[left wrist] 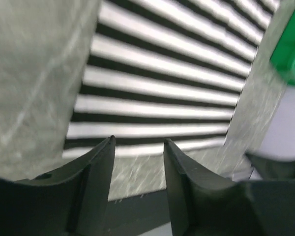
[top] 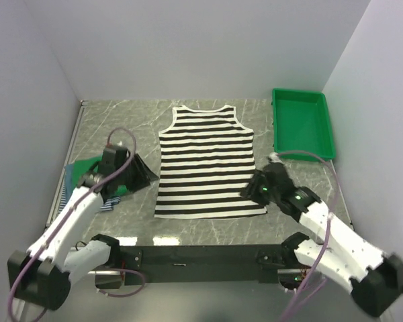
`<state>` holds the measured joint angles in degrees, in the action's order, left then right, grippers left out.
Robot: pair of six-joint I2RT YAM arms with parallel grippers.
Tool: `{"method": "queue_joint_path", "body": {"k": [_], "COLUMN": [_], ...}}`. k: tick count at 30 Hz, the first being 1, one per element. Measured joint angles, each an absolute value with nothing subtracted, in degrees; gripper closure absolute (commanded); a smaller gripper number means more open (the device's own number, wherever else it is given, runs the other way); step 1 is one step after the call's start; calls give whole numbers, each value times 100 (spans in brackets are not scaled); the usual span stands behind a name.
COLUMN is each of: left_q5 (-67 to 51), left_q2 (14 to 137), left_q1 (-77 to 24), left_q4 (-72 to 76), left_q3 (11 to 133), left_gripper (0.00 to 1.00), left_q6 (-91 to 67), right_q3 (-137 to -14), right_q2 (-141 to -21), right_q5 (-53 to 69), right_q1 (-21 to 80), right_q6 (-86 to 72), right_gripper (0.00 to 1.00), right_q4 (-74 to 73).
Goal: Fold and stack the tank tops
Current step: Flatten the tank top out
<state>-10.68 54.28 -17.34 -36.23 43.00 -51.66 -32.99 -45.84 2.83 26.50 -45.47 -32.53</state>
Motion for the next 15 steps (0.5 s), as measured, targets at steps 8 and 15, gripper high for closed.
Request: {"method": "queue_joint_path", "body": {"k": [8,15], "left_q5": [-1352,-1503], "left_q2": [7907,9909], "left_q1": [-377,-248], "left_q4": [-2709,-2161], "left_q3": [5778,6816], "left_gripper": [60,64], "left_q6": [-4720,-4737], "right_q3": [-5946,-8302], "right_q2": [-7874,-10510], "right_q5": [-755,-882], "right_q1": [5507,6479], "right_q6": [-4921,-4858], "right_gripper": [58,60], "right_q4": [-2641,-2626]}}
